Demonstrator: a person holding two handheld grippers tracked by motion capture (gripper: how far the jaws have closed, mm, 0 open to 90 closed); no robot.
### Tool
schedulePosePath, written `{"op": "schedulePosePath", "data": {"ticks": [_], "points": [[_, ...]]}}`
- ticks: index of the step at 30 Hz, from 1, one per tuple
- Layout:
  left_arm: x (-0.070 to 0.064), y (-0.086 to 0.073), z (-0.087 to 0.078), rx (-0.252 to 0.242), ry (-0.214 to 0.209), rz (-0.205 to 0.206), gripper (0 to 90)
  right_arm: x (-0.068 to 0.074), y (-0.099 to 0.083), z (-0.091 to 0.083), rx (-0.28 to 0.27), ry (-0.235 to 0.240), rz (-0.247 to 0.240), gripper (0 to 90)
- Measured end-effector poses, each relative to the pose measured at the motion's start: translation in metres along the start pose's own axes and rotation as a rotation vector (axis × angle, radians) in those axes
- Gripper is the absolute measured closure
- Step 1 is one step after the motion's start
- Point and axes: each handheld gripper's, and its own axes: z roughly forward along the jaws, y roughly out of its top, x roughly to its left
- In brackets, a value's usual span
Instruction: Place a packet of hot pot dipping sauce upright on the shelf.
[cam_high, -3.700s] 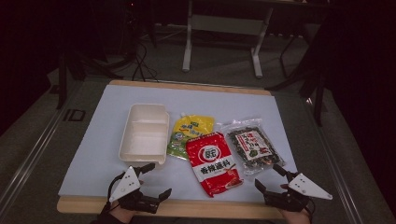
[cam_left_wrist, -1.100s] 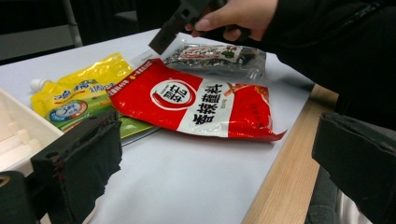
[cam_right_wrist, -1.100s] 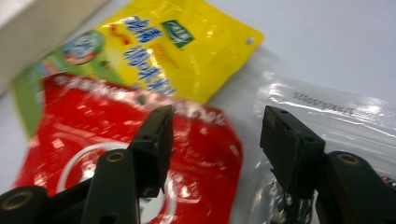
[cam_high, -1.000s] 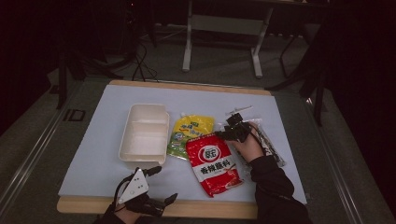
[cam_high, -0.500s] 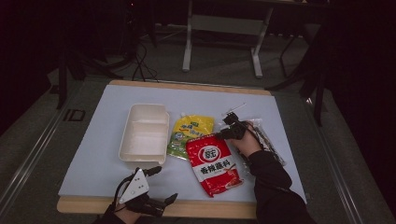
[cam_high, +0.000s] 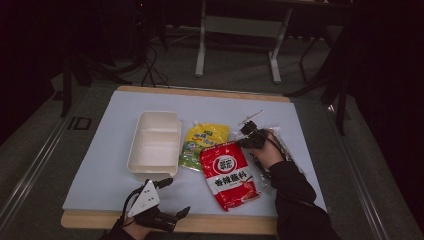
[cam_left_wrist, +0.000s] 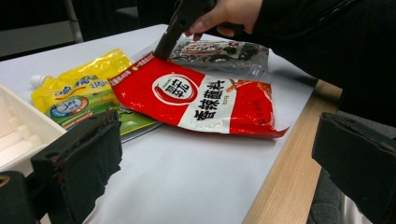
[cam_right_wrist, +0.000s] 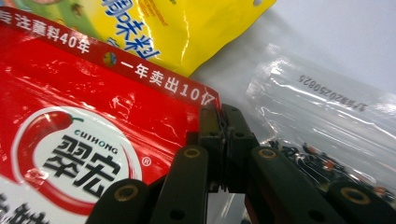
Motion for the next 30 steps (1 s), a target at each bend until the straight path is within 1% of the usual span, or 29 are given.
{"op": "schedulePosePath", "data": {"ticks": [1,3,8,9,11,13,14,15,16,17,19,20,21,22,23,24,25,26,27,30], "points": [[0.000,0.000,0.000,-0.001,-0.001,-0.001,3.2,0.000,0.000,-0.003,-0.006,-0.003,-0.003,88.8],[0.000,0.001,0.000,-0.002,0.002,-0.002,3.2,-0.001,-0.001,-0.009,-0.025,0.006,-0.001,89.2],[-0.001,0.001,0.001,0.005,-0.001,-0.005,3.2,0.002,-0.002,-0.026,-0.055,0.005,-0.023,89.6],[-0.002,0.001,0.002,0.006,0.000,-0.004,3.2,0.002,-0.002,-0.026,-0.055,0.005,-0.023,89.6],[-0.002,0.002,0.003,0.007,0.001,-0.005,3.2,0.007,-0.003,-0.037,-0.085,0.002,-0.040,89.9],[-0.002,0.004,0.004,0.010,0.000,-0.013,3.2,0.010,-0.004,-0.045,-0.104,0.000,-0.056,89.9],[-0.002,0.004,0.004,0.010,0.000,-0.013,3.2,0.010,-0.004,-0.045,-0.104,0.000,-0.056,89.9],[-0.003,0.005,0.005,0.011,-0.002,-0.016,3.2,0.011,-0.003,-0.049,-0.113,0.003,-0.061,89.8],[-0.004,0.008,0.006,0.015,-0.003,-0.010,3.3,0.014,-0.003,-0.057,-0.136,0.003,-0.063,89.8],[-0.004,0.009,0.007,0.015,-0.005,-0.013,3.3,0.016,-0.003,-0.061,-0.142,0.002,-0.074,89.8],[-0.005,0.014,0.008,0.008,-0.022,-0.039,3.4,0.019,-0.004,-0.068,-0.158,0.002,-0.086,89.9],[-0.005,0.015,0.009,0.010,-0.023,-0.039,3.4,0.022,-0.004,-0.073,-0.166,0.002,-0.095,89.8],[-0.005,0.015,0.009,0.010,-0.023,-0.039,3.4,0.023,-0.005,-0.076,-0.173,0.003,-0.099,89.9],[-0.007,0.020,0.011,0.018,-0.021,-0.028,3.4,0.026,-0.006,-0.082,-0.188,0.006,-0.111,89.8],[-0.008,0.023,0.013,0.023,-0.006,-0.019,3.5,0.028,-0.006,-0.085,-0.196,0.007,-0.117,89.9],[-0.008,0.023,0.013,0.023,-0.006,-0.019,4.1,0.028,-0.006,-0.085,-0.196,0.007,-0.117,89.9],[-0.008,0.023,0.013,0.023,-0.006,-0.019,4.1,0.029,-0.007,-0.090,-0.211,0.012,-0.124,89.9],[-0.008,0.029,0.016,0.023,-0.005,-0.016,4.1,0.029,-0.007,-0.090,-0.211,0.012,-0.124,89.8],[-0.008,0.032,0.018,0.027,-0.008,-0.025,4.2,0.034,-0.010,-0.099,-0.233,0.013,-0.146,89.9],[-0.006,0.039,0.024,0.048,-0.012,-0.038,4.2,0.041,-0.013,-0.110,-0.251,0.013,-0.171,90.0]]}}
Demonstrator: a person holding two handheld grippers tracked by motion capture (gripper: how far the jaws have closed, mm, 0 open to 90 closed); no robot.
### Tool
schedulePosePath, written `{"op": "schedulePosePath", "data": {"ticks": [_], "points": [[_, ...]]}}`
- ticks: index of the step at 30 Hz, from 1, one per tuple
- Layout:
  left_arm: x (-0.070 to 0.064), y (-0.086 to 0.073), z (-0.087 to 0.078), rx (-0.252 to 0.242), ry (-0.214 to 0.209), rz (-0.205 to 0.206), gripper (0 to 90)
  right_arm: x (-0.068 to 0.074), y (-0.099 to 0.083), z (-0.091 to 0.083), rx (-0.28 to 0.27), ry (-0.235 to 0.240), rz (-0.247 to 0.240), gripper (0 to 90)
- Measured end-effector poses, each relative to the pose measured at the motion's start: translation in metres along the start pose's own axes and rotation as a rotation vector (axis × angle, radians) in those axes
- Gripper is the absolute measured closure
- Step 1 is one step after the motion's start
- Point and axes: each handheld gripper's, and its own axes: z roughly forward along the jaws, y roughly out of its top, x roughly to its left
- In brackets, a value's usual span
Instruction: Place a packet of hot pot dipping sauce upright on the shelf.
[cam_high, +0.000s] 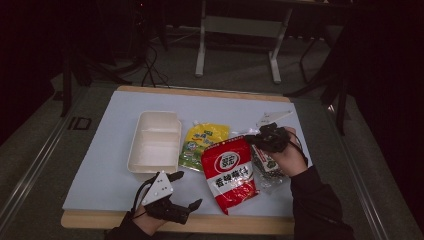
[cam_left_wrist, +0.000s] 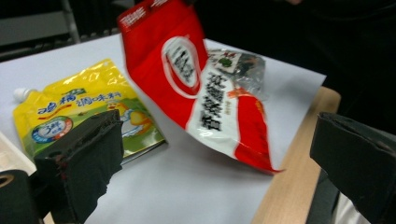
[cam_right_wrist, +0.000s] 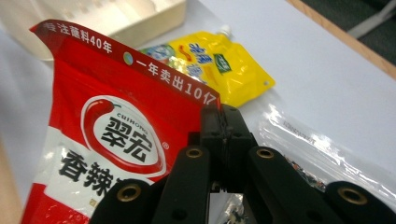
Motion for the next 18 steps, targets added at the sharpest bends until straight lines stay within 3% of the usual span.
{"op": "schedulePosePath", "data": {"ticks": [2,4,8,12,15,17,18], "points": [[0.001,0.003,0.003,0.001,-0.008,-0.002,4.1,0.003,0.001,-0.003,-0.004,0.003,-0.009,90.0],[0.003,0.007,0.007,0.002,-0.017,-0.014,4.2,0.012,0.002,-0.018,-0.037,0.004,-0.040,90.0],[0.005,0.010,0.013,0.017,0.009,-0.009,6.4,0.021,0.003,-0.029,-0.063,0.022,-0.063,90.0],[0.009,0.013,0.023,0.028,-0.005,-0.008,10.3,0.033,0.004,-0.042,-0.086,0.029,-0.102,90.0],[0.011,0.014,0.033,0.038,-0.031,0.000,17.2,0.043,0.005,-0.054,-0.104,0.026,-0.135,90.0],[0.012,0.015,0.036,0.038,-0.040,-0.003,26.8,0.047,0.006,-0.059,-0.111,0.032,-0.144,90.0],[0.012,0.015,0.037,0.034,-0.050,-0.008,26.8,0.047,0.006,-0.059,-0.111,0.032,-0.144,90.0]]}}
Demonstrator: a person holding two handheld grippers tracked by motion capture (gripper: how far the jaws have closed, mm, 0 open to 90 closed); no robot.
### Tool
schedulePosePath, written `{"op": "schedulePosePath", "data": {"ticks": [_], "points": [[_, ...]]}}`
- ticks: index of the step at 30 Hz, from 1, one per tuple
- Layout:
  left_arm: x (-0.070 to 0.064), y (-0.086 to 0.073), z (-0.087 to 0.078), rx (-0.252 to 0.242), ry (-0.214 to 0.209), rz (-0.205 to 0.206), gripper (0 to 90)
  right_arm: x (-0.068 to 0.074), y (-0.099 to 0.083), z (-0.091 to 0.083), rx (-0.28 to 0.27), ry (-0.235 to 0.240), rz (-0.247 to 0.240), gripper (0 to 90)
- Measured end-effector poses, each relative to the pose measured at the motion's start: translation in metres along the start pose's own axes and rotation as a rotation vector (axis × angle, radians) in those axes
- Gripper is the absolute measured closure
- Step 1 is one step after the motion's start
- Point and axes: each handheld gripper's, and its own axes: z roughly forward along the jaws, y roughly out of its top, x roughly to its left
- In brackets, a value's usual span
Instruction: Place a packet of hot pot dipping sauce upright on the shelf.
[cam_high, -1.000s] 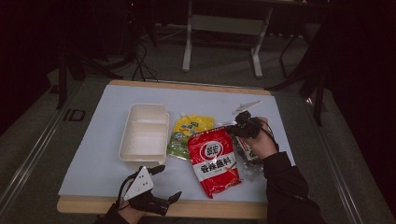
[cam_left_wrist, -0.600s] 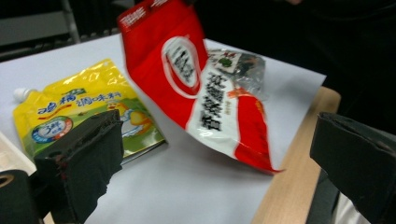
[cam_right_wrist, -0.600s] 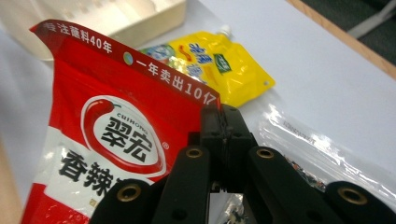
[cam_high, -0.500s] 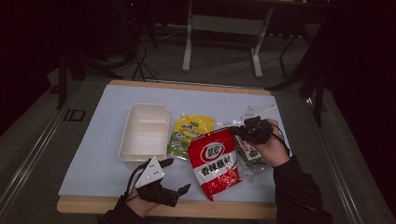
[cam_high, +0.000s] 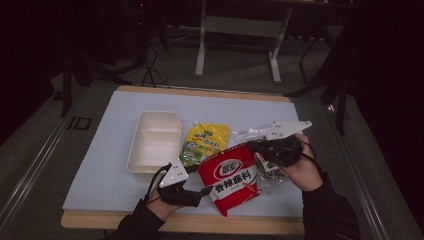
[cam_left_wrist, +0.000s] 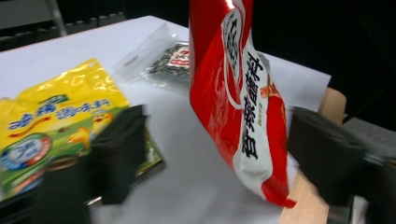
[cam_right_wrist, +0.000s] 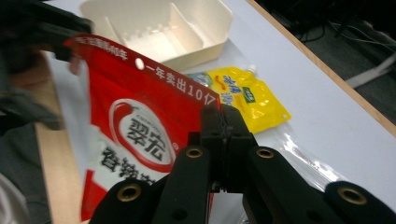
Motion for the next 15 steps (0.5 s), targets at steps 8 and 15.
{"op": "schedulePosePath", "data": {"ticks": [8,15], "points": [[-0.003,-0.002,0.021,0.003,-0.069,0.016,57.4,0.008,0.000,-0.012,-0.034,0.025,-0.004,90.0],[-0.004,0.005,0.022,-0.010,-0.090,0.026,80.2,0.010,0.001,-0.016,-0.047,0.033,-0.006,90.0]]}}
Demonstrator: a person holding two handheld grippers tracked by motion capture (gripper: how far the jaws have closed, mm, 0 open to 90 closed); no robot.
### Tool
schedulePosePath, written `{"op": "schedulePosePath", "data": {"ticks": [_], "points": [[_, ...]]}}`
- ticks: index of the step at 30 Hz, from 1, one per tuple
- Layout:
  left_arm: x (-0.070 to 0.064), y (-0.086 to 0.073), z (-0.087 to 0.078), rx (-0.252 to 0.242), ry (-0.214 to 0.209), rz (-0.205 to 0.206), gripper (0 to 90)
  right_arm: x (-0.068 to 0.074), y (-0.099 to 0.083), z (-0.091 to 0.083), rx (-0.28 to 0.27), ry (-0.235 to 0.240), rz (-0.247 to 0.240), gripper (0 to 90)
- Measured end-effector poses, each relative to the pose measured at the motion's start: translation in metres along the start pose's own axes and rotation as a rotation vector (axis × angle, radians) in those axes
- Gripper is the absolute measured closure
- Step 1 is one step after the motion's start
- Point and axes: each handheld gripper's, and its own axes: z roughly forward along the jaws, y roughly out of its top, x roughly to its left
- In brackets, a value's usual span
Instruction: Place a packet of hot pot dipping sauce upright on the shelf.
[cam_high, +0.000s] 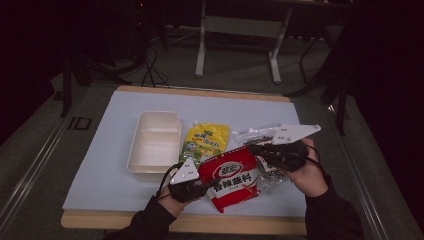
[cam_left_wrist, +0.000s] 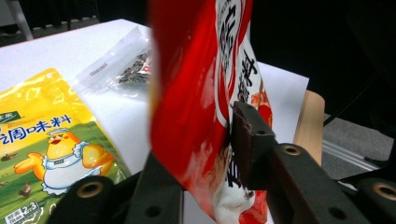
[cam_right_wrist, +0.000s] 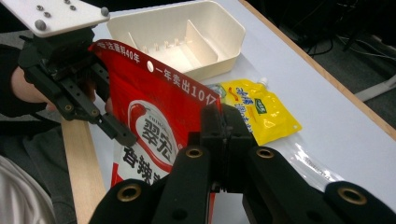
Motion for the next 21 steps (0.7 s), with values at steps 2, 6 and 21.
{"op": "schedulePosePath", "data": {"ticks": [2,6,21], "points": [[-0.002,0.003,-0.003,-0.004,-0.006,0.015,89.1,0.001,0.001,-0.001,0.001,-0.008,-0.007,90.0],[-0.004,0.011,-0.011,0.000,-0.006,0.052,90.0,0.001,0.003,-0.006,-0.014,-0.004,-0.009,90.0],[-0.001,0.046,-0.029,0.033,-0.055,0.112,90.0,-0.003,-0.003,-0.016,-0.102,0.027,0.020,65.5]]}}
